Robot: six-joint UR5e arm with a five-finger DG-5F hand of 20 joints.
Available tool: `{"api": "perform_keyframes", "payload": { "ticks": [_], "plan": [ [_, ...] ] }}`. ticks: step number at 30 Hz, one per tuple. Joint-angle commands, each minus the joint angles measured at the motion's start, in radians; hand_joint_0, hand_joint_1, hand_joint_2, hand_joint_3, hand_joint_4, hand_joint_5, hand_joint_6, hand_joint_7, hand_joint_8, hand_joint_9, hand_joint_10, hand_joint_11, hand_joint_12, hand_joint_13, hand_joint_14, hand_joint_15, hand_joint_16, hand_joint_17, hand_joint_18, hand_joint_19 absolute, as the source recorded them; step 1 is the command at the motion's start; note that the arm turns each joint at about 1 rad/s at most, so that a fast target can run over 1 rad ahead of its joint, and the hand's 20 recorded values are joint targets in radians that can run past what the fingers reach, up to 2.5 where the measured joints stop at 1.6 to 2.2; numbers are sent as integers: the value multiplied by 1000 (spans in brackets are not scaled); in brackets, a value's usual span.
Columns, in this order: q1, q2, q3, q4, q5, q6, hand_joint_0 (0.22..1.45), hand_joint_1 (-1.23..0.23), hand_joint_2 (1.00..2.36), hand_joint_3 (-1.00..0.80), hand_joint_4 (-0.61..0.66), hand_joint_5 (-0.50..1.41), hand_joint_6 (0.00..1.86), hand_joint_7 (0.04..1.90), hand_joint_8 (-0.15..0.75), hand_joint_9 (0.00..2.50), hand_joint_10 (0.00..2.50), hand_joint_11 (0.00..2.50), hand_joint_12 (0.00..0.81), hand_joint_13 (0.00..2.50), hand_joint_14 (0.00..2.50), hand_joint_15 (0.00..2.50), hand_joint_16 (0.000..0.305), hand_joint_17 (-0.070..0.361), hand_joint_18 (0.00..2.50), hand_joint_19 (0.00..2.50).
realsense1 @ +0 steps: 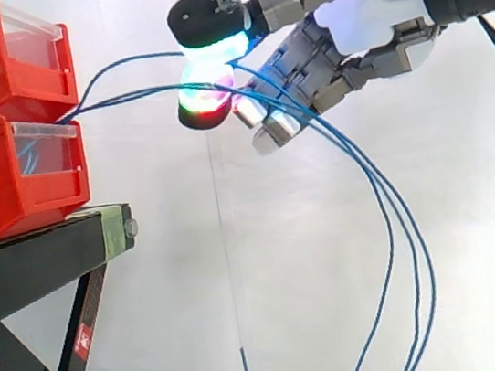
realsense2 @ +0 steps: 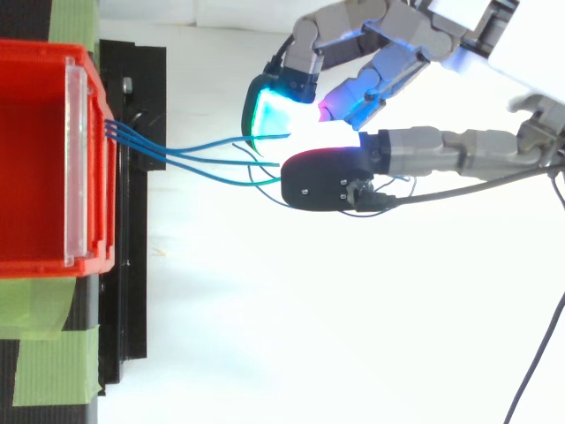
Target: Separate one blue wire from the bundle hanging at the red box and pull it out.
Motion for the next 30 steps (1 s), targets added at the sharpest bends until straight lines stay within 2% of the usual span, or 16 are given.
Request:
{"api": "perform_keyframes", "payload": {
  "ticks": [1,2,6,16,22,30],
  "plan": [
    [2,15,0,0,2,-28,635,-734,1030,-72,5,-190,809,1011,312,1119,20,907,387,1072,27,1013,43,97,477,389],
    [2,25,0,0,3,-48,634,-735,1030,-71,12,-189,807,1024,313,1120,19,907,387,1023,26,968,43,97,472,389],
    [5,34,0,0,8,-67,629,-739,1030,-60,35,-184,802,1048,310,1114,19,901,402,931,26,878,44,98,465,388],
    [5,32,0,-1,5,-12,620,-745,1029,-49,92,-178,795,1086,326,1066,20,851,411,698,22,634,45,102,440,400],
    [7,32,0,-20,6,-10,613,-750,1028,-49,121,-174,791,1097,330,960,20,797,401,523,15,469,47,106,373,386],
    [19,32,0,-30,9,-8,605,-754,1027,-40,127,-169,786,1116,304,700,13,476,359,248,6,178,48,108,187,225]
  ]
}}
